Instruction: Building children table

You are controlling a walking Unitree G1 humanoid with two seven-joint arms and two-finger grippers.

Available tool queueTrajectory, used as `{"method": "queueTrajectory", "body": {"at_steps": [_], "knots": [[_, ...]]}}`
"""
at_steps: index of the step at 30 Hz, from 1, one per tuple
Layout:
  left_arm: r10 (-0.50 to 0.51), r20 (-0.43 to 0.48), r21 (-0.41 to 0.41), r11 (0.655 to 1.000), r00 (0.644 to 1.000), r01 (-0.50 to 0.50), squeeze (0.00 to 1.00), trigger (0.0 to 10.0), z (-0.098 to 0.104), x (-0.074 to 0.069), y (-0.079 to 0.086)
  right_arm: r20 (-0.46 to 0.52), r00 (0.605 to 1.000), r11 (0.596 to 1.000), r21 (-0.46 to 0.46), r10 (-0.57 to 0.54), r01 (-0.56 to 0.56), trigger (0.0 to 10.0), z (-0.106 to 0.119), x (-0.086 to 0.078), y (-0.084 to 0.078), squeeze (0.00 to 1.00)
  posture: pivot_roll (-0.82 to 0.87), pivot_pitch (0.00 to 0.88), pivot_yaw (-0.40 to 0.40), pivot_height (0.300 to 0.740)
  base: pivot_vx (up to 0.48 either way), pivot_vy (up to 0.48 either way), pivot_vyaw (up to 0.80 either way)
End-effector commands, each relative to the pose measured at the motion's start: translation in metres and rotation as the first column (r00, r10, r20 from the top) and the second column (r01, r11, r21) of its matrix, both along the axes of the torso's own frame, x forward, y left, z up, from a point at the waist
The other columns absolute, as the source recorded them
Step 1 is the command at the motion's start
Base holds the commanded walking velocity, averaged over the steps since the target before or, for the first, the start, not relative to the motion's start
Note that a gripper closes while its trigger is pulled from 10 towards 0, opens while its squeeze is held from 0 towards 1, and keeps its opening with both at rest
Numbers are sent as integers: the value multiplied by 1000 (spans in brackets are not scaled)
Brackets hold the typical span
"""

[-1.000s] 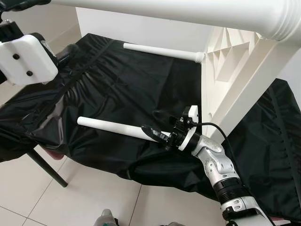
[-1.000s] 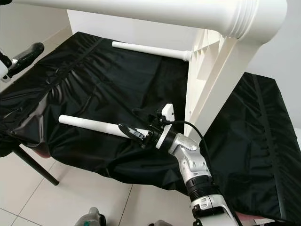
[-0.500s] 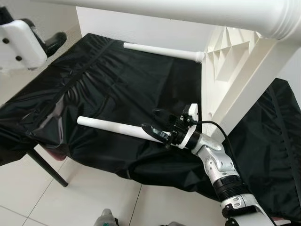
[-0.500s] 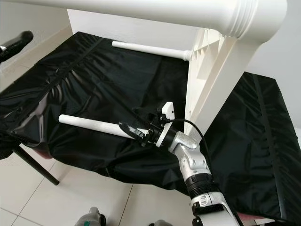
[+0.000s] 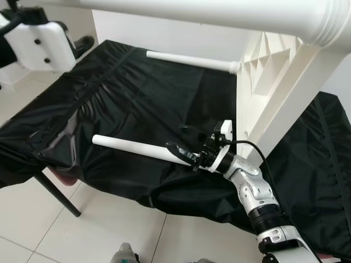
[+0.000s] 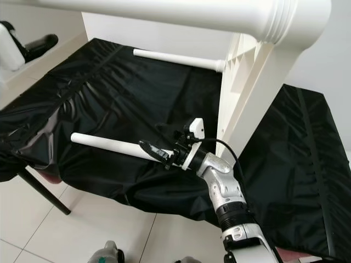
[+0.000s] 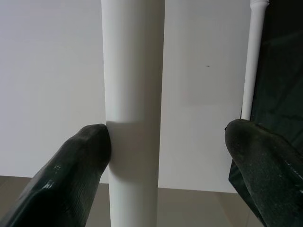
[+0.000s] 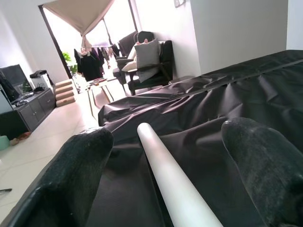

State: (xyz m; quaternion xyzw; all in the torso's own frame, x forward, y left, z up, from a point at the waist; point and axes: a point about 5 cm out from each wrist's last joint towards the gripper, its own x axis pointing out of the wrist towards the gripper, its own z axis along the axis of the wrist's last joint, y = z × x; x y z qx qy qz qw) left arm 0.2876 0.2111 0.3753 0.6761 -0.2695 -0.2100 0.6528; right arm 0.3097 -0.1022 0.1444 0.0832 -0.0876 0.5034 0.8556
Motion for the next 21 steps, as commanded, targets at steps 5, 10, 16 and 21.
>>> {"method": "queueTrajectory", "body": {"at_steps": [5,10,16,21], "knots": [[18,42,8,1000,999,-19,0,10000,2,22,-3,12,1000,1000,6,-18,18,10000,2,-1,-2,0,212,23,-34,740,0,0,0],[20,68,8,1000,997,-21,0,10000,10,32,-7,7,1000,1000,16,-21,21,10000,0,-4,0,0,207,14,-29,740,0,0,0],[26,110,2,1000,994,-27,0,10000,21,40,-9,1,1000,999,29,-20,20,10000,-2,-8,3,0,210,5,-23,740,0,0,0],[39,159,10,999,987,-41,0,5882,32,46,-10,-4,1000,999,39,-18,18,10000,-4,-10,6,0,204,2,-16,740,0,0,0]]}}
